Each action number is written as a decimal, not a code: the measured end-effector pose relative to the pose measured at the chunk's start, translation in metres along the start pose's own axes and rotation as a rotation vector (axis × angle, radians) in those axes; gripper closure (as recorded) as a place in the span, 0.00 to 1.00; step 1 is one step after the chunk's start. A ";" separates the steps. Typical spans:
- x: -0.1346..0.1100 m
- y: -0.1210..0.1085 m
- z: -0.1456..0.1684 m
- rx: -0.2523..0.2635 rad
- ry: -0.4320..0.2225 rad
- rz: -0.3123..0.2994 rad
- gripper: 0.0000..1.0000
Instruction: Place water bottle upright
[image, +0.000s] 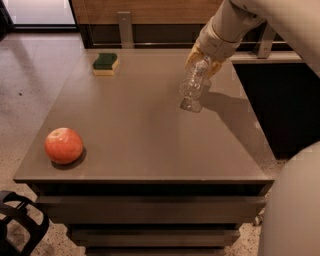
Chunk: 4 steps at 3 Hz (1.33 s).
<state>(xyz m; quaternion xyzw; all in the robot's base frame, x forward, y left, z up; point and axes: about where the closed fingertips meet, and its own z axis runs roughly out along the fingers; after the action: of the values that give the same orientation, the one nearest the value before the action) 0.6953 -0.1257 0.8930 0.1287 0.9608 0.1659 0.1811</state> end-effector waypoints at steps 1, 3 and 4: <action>-0.012 -0.012 -0.014 -0.111 -0.073 -0.028 1.00; -0.035 -0.024 -0.035 -0.358 -0.239 -0.174 1.00; -0.044 -0.026 -0.046 -0.413 -0.284 -0.264 1.00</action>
Offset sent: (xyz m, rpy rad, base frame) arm 0.0075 -0.0524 0.0443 0.2462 -0.4804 0.2314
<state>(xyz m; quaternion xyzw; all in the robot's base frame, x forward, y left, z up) 0.7124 -0.1750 0.9371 -0.0150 0.8801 0.3135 0.3563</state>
